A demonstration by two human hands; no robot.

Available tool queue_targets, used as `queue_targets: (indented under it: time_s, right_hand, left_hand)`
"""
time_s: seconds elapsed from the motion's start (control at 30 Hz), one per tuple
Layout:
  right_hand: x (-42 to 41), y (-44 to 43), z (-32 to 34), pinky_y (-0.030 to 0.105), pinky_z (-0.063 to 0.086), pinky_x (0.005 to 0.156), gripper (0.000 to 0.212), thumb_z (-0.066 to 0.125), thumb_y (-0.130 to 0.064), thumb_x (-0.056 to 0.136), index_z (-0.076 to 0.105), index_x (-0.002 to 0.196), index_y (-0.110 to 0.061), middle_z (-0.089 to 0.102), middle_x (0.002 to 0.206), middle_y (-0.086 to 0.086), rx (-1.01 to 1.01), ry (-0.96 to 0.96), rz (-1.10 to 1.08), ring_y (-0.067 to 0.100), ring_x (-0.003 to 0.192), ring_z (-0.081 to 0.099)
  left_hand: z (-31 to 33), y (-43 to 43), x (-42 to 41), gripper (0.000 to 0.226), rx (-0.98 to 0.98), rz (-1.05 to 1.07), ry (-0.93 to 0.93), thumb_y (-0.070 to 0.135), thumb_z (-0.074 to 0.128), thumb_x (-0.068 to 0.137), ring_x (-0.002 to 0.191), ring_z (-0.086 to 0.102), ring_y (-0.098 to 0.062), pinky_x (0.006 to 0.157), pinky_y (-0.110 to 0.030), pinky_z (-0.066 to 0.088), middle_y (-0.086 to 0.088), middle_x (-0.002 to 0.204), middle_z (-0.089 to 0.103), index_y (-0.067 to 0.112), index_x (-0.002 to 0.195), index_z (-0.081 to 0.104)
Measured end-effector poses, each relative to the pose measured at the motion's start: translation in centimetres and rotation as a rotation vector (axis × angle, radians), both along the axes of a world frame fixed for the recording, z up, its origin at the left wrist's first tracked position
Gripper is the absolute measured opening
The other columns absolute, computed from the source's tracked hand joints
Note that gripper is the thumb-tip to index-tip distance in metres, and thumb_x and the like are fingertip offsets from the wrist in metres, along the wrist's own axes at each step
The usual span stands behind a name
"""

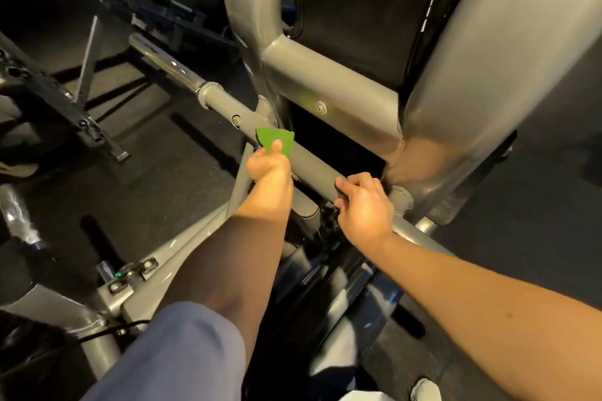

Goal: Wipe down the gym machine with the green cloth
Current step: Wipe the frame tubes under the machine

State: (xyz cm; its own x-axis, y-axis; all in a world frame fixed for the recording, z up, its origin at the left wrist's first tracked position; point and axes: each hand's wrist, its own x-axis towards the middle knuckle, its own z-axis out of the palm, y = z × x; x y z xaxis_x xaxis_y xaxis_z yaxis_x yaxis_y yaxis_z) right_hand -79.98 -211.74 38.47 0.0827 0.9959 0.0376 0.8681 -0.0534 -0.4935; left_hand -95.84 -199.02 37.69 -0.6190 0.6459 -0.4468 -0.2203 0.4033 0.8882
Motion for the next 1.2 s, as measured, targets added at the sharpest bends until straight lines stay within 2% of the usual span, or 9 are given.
queue_targets:
  time_s: [0.07,0.13,0.23,0.37,0.53,0.7,0.8,0.97,1.2]
  right_hand:
    - [0.2,0.1,0.0,0.038,0.047,0.088,0.034,0.063,-0.021,0.097,0.067,0.130,-0.026,0.055,0.130,0.002,0.000,0.006,-0.011,0.024,0.118,0.049]
    - [0.2,0.0,-0.1,0.037,0.047,0.088,0.035,0.062,-0.022,0.097,0.066,0.132,-0.027,0.053,0.132,0.000,-0.017,0.007,-0.016,0.023,0.121,0.047]
    - [0.2,0.1,-0.3,0.036,0.046,0.084,0.035,0.062,-0.022,0.097,0.066,0.131,-0.028,0.053,0.133,-0.001,-0.020,0.006,-0.025,0.022,0.122,0.046]
    - [0.0,0.1,-0.6,0.034,0.041,0.081,0.039,0.064,-0.021,0.096,0.066,0.133,-0.031,0.053,0.133,-0.001,-0.016,-0.002,-0.031,0.021,0.122,0.045]
    - [-0.1,0.2,-0.7,0.034,0.041,0.082,0.039,0.065,-0.022,0.097,0.065,0.135,-0.030,0.053,0.133,-0.001,-0.012,0.002,-0.026,0.021,0.122,0.046]
    - [0.3,0.2,-0.3,0.037,0.046,0.088,0.039,0.062,-0.023,0.099,0.063,0.138,-0.030,0.051,0.137,-0.002,-0.030,0.010,-0.005,0.019,0.125,0.044]
    - [0.3,0.1,-0.2,0.040,0.048,0.090,0.039,0.063,-0.023,0.099,0.063,0.137,-0.030,0.051,0.136,-0.002,-0.038,0.017,-0.015,0.019,0.125,0.045]
    - [0.5,0.3,-0.3,0.043,0.050,0.093,0.039,0.064,-0.024,0.098,0.063,0.137,-0.031,0.052,0.133,-0.003,-0.043,0.021,-0.005,0.019,0.124,0.045]
    - [0.7,0.3,-0.5,0.037,0.048,0.090,0.040,0.061,-0.024,0.100,0.061,0.140,-0.031,0.052,0.132,-0.005,-0.058,0.004,0.016,0.017,0.123,0.046]
  left_hand:
    - [-0.1,-0.8,1.3,0.031,0.022,0.006,0.124,0.022,0.074,0.093,0.106,0.068,-0.030,0.095,-0.037,0.052,-0.013,0.106,0.072,0.000,0.114,0.072]
    - [-0.6,-3.5,3.1,0.036,0.104,-0.142,0.229,0.019,0.066,0.099,0.130,0.057,-0.029,0.107,-0.025,0.039,-0.013,0.132,0.066,0.001,0.130,0.066]
    - [-1.4,-7.7,4.5,0.046,0.212,-0.337,0.300,0.015,0.055,0.105,0.148,0.024,-0.003,0.109,0.002,0.012,-0.012,0.161,0.035,-0.003,0.147,0.048]
    - [-2.2,-8.0,4.5,0.048,0.224,-0.410,0.332,0.021,0.054,0.106,0.153,0.020,-0.013,0.120,-0.016,0.014,-0.013,0.165,0.028,-0.001,0.148,0.046]
    - [-1.1,-2.1,1.2,0.045,0.149,-0.322,0.401,0.026,0.053,0.105,0.146,0.039,-0.026,0.120,-0.035,0.031,-0.011,0.157,0.044,0.008,0.147,0.053]
    - [-0.8,1.0,-0.6,0.044,0.102,-0.327,0.447,0.025,0.047,0.107,0.148,0.035,-0.027,0.121,-0.038,0.029,-0.010,0.158,0.043,0.011,0.148,0.051]
    - [-3.1,-2.9,1.8,0.042,0.309,-0.463,0.506,0.022,0.051,0.105,0.156,0.018,-0.026,0.127,-0.045,0.019,-0.012,0.161,0.037,0.004,0.143,0.055]
    - [-4.6,-7.1,3.1,0.035,0.564,-0.677,0.588,0.020,0.056,0.103,0.154,0.024,-0.016,0.125,-0.045,0.025,-0.005,0.151,0.053,0.004,0.133,0.065]
    - [-1.1,2.8,-2.7,0.035,0.268,-0.626,0.765,0.025,0.055,0.105,0.155,0.022,-0.022,0.128,-0.042,0.002,-0.005,0.153,0.050,0.008,0.134,0.065]
